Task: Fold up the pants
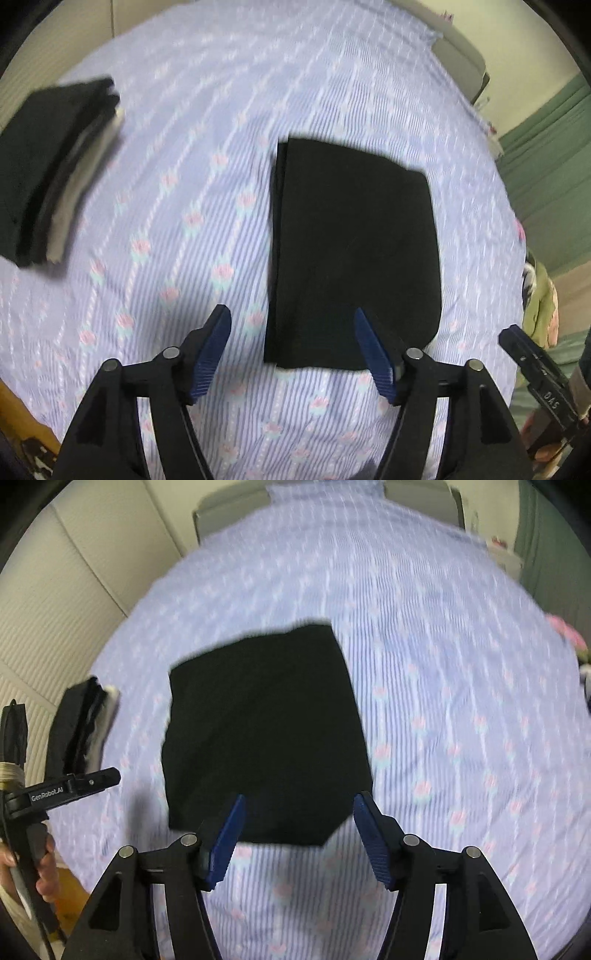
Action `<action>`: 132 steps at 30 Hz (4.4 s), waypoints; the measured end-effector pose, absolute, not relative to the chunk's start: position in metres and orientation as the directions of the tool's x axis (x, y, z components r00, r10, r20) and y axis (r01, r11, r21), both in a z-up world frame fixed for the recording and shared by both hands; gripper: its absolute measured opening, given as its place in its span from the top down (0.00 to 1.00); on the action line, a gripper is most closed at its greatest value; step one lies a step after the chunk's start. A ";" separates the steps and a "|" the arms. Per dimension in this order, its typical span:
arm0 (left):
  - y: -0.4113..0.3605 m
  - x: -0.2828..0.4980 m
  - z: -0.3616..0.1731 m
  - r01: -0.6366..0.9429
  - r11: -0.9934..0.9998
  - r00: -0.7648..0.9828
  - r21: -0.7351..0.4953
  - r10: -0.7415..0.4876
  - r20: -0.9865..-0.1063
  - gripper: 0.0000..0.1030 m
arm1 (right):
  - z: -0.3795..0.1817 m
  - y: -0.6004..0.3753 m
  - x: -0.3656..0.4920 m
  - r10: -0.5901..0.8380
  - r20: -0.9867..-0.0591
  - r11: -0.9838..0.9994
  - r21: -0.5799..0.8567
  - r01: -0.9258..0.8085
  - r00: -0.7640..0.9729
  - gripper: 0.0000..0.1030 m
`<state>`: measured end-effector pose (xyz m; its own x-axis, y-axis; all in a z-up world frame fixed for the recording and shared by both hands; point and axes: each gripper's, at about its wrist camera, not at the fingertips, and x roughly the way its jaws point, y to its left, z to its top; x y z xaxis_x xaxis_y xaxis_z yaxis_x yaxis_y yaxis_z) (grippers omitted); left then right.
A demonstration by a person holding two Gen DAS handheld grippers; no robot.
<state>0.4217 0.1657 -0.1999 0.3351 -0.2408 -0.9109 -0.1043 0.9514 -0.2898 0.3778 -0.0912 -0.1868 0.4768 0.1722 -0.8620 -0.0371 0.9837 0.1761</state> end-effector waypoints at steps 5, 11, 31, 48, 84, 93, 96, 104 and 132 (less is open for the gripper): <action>0.159 0.429 -0.176 -0.103 0.969 0.390 -0.225 -0.169 -0.905 0.33 | -0.160 -0.104 0.393 0.174 -0.821 0.984 0.161 -0.072 0.544 0.39; 0.146 0.421 -0.150 -0.062 0.976 0.473 -0.210 -0.156 -0.867 0.26 | -0.140 -0.112 0.391 0.191 -0.788 0.982 0.145 -0.125 0.586 0.39; 0.165 0.520 -0.274 0.086 0.942 0.463 -0.325 -0.326 -0.824 0.23 | -0.270 -0.108 0.477 0.134 -0.796 0.986 0.167 0.001 0.591 0.39; 0.181 0.600 -0.326 0.115 0.819 0.365 -0.562 -0.561 -0.743 0.52 | -0.304 -0.092 0.556 0.131 -0.793 0.987 0.160 -0.003 0.594 0.39; 0.157 0.643 -0.356 0.163 0.741 0.281 -0.652 -0.668 -0.689 0.57 | -0.342 -0.101 0.618 0.295 -0.837 0.955 0.237 -0.180 0.461 0.39; 0.141 0.630 -0.314 0.187 0.788 0.328 -0.587 -0.613 -0.719 0.74 | -0.310 -0.117 0.604 0.307 -0.809 0.951 0.278 -0.134 0.500 0.85; 0.142 0.623 -0.300 0.176 0.784 0.358 -0.596 -0.615 -0.703 0.74 | -0.291 -0.116 0.595 0.297 -0.796 0.954 0.271 -0.127 0.528 0.87; 0.138 0.588 -0.247 0.216 0.776 0.425 -0.593 -0.621 -0.658 0.76 | -0.225 -0.125 0.536 0.266 -0.733 0.962 0.241 -0.127 0.626 0.88; 0.171 0.392 -0.052 0.190 0.829 0.617 -0.526 -0.518 -0.593 0.77 | -0.045 -0.095 0.360 0.318 -0.617 0.947 0.234 -0.218 0.720 0.88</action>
<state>0.3916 0.1715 -0.0522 0.6166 -0.5177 -0.5931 0.1896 0.8288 -0.5264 0.3595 -0.0952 -0.0448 0.7201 0.3181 -0.6166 -0.2182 0.9474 0.2340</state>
